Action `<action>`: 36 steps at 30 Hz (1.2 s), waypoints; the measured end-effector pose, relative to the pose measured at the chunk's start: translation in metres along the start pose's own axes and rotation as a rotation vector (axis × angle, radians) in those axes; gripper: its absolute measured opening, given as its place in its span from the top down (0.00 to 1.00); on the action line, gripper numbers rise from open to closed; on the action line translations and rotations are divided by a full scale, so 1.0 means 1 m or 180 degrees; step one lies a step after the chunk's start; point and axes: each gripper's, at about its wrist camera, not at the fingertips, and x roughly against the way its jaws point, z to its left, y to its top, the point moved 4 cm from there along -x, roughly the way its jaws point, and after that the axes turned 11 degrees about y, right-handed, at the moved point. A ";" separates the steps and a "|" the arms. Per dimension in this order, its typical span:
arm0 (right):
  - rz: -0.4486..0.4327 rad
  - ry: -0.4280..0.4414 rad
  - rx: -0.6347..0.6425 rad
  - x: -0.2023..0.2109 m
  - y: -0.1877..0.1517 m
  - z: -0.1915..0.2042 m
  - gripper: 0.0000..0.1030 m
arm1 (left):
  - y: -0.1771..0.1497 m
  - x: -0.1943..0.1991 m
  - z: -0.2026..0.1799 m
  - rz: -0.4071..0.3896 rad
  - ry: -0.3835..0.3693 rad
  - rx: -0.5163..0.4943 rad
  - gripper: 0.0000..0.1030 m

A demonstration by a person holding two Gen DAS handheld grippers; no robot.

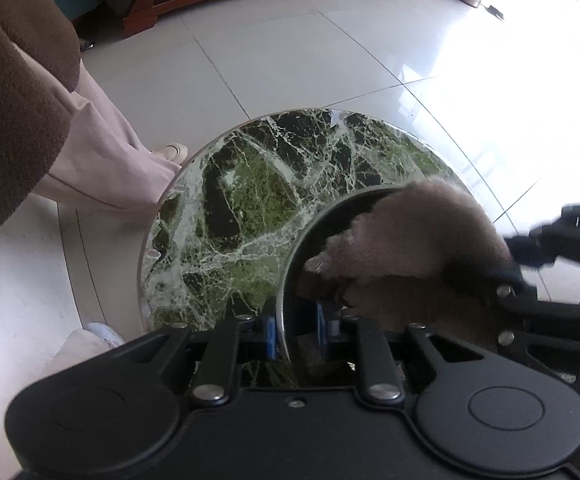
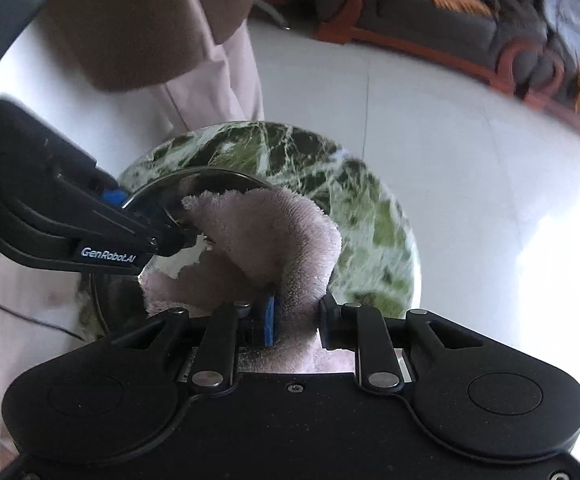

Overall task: Clean bowl
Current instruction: 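Rub pink towel around bowl inner wall with right gripper while left gripper holds rim, then scrub bowl interior with towel, right gripper, while left gripper holds rim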

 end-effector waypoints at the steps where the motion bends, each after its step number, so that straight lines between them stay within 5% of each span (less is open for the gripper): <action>1: -0.0048 -0.0025 0.0046 0.000 0.008 -0.001 0.81 | 0.000 0.000 0.000 -0.0002 0.0002 -0.0013 0.82; 4: -0.0157 0.0027 0.0028 -0.005 0.029 -0.010 0.81 | -0.001 0.001 -0.001 0.0001 -0.0006 -0.0011 0.82; 8: -0.0127 0.0030 -0.0159 -0.007 0.017 -0.015 0.81 | -0.002 0.000 0.001 -0.0006 -0.0019 0.0090 0.82; 14: -0.0307 0.0377 -0.1283 0.009 -0.031 -0.019 0.79 | -0.001 0.000 0.005 -0.0060 -0.0077 0.0219 0.83; 20: -0.0511 0.0523 -0.1779 0.010 -0.044 -0.030 0.78 | 0.017 0.012 0.012 -0.0317 -0.0235 0.0336 0.84; 27: -0.0446 0.0326 -0.1360 0.009 -0.033 -0.034 0.83 | 0.001 0.005 0.012 -0.0142 -0.0369 0.0210 0.92; 36: -0.0117 0.0290 0.0097 -0.010 0.021 -0.016 0.83 | -0.007 0.011 0.020 -0.0131 -0.0294 0.0052 0.84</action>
